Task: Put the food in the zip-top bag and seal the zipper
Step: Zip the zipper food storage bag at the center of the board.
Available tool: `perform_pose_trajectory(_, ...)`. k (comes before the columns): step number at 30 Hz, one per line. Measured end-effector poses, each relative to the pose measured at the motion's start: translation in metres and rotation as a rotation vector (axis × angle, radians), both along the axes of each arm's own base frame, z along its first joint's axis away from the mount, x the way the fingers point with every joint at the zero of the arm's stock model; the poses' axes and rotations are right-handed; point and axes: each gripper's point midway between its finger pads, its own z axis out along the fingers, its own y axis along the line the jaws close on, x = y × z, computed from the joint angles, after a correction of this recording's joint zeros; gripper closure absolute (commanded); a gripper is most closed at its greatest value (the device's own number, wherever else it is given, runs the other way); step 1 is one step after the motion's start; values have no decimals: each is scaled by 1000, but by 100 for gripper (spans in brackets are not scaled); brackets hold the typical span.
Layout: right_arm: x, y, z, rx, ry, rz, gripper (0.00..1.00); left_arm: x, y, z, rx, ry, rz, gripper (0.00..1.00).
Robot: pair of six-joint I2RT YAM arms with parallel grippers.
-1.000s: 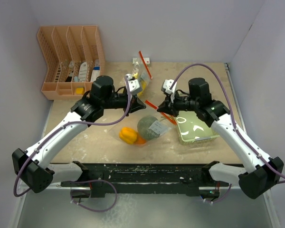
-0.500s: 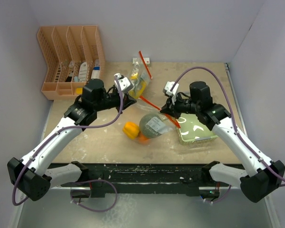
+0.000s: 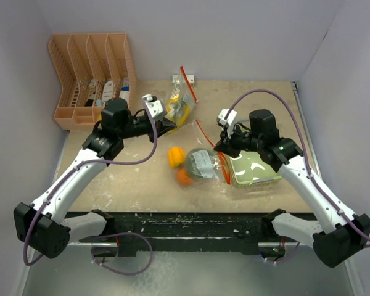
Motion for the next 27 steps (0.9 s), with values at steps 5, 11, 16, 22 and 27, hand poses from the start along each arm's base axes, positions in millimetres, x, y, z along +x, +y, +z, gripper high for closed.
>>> perform_pose_trajectory(5,-9,7,4,31,21,50,100,-4,-28,34,-30,-107,-210,1)
perform_pose_trajectory(11,-15,12,12,58,27,92,100,-12,-48,70,-44,-246,-386,1)
perform_pose_trajectory(16,-15,13,18,59,19,100,100,-25,-67,72,-1,-296,-497,1)
perform_pose_trajectory(22,-7,20,25,65,17,122,100,-48,-93,48,72,-281,-606,1)
perform_pose_trajectory(27,-2,23,25,61,26,129,100,-62,-100,27,135,-255,-644,0)
